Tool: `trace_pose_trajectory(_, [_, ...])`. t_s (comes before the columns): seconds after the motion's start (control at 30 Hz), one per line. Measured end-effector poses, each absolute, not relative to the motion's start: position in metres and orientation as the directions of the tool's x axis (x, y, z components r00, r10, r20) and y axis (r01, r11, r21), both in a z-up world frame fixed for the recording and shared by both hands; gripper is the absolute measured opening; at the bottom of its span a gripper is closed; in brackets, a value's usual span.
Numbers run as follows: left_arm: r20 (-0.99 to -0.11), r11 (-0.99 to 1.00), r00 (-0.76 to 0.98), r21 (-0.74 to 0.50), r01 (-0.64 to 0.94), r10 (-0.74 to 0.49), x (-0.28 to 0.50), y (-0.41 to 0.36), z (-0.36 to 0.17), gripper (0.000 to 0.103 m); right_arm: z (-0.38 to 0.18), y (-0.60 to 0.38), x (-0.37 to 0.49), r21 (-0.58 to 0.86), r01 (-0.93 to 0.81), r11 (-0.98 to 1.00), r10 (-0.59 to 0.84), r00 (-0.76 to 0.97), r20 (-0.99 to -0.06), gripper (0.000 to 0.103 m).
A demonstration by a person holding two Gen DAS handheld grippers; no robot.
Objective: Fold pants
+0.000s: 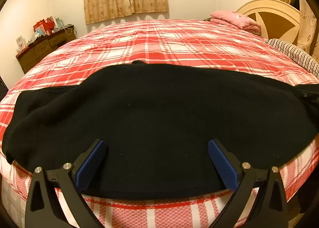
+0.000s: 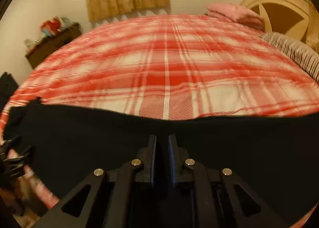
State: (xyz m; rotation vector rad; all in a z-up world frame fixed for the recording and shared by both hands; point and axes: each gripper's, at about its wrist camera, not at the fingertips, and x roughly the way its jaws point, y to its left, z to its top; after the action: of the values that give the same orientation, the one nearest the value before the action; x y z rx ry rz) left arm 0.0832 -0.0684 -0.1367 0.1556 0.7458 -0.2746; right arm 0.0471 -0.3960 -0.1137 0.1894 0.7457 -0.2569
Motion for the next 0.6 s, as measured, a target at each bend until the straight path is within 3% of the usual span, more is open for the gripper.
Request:
trace_pose_trajectory(0.13, [-0.692, 0.943, 0.691, 0.045, 0.33, -0.208, 0.078, -0.066, -0.136, 0.103, -0.118, -0.409, 0.046, 0.206, 0.353, 0.913, -0.134, 0.735, -0.665, 0.014])
trace_pose_trajectory(0.3, [-0.665, 0.934, 0.712, 0.058, 0.351, -0.226, 0.066, -0.036, -0.117, 0.103, -0.107, -0.396, 0.038, 0.196, 0.379, 0.904, -0.167, 0.736, -0.656, 0.014])
trace_pose_trajectory(0.43, [-0.604, 0.958, 0.779, 0.085, 0.274, -0.169, 0.073, 0.01, -0.093, 0.103, -0.091, -0.35, 0.032, 0.251, 0.209, 0.945, -0.021, 0.806, -0.591, 0.014])
trace_pose_trajectory(0.6, [-0.559, 0.989, 0.828, 0.105, 0.107, -0.03, 0.099, 0.058, -0.08, 0.103, -0.091, -0.246, 0.057, 0.252, -0.096, 0.963, 0.235, 0.758, -0.609, 0.014])
